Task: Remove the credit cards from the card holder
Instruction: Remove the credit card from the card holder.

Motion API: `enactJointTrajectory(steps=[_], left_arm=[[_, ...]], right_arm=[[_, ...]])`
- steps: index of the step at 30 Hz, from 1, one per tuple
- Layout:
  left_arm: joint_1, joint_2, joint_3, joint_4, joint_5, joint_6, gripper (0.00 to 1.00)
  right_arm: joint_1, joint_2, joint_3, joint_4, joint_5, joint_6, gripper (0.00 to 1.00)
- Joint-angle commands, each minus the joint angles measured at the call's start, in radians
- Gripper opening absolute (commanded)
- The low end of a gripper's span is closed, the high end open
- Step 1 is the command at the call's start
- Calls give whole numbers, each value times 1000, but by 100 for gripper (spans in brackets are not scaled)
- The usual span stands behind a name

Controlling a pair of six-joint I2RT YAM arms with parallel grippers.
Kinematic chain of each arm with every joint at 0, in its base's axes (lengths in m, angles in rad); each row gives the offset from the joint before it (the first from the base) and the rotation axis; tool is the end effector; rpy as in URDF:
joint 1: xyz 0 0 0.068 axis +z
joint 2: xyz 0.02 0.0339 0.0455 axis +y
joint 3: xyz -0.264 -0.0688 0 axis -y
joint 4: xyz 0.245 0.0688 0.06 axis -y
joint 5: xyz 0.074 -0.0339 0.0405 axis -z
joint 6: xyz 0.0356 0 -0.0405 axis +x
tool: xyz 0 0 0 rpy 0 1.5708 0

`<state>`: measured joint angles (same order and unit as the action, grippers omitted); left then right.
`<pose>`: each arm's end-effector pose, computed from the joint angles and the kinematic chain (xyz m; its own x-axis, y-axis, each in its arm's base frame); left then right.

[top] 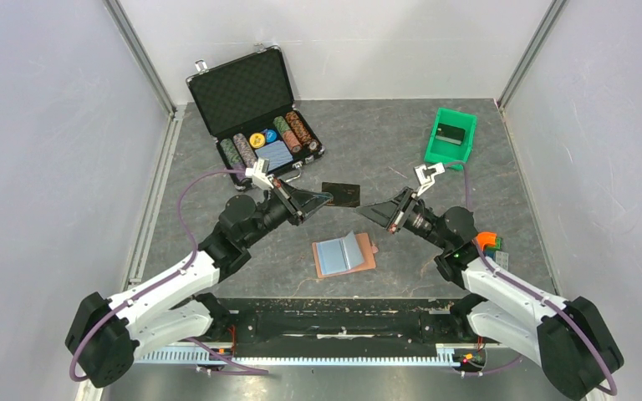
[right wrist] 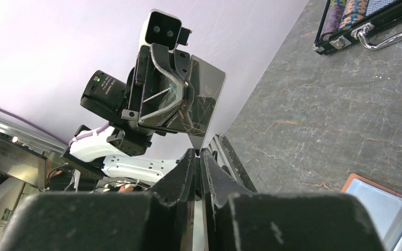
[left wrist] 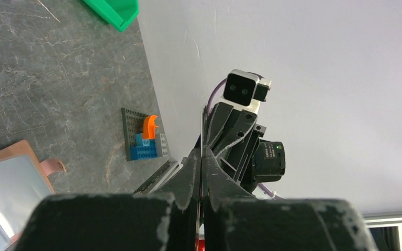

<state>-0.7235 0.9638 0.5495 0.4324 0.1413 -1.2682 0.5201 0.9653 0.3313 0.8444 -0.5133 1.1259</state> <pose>0.1669 -0.1541 0.2886 -0.7223 -0.6229 -0.3004 0.2397 0.1819 -0.9537 0.1695 0.1172 0.2557 -0.6889 0.5116 -0.5134 -0.5293 0.1289 0.8386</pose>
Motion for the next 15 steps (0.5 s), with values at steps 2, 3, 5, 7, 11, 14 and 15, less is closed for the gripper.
enactJointTrajectory(steps=[2,3,5,7,11,14,15], left_arm=[[-1,-23,-17,78,4,-28,2],[-1,-24,-22,78,2,-28,2],[-1,-24,-29,86,-2,-32,2],[-1,-21,-33,96,-1,-38,2],[-1,-23,-38,108,5,-36,2],[-1,-21,-40,120,12,-39,2],[-1,-20,-40,120,19,-38,2]], right_arm=[[4,20,-9,113,26,18,8],[3,21,-5,114,28,18,10],[3,22,6,108,38,13,16],[3,24,26,71,41,-3,17],[3,30,45,39,39,-9,4],[3,23,43,30,54,-14,0],[3,22,44,23,57,-21,0]])
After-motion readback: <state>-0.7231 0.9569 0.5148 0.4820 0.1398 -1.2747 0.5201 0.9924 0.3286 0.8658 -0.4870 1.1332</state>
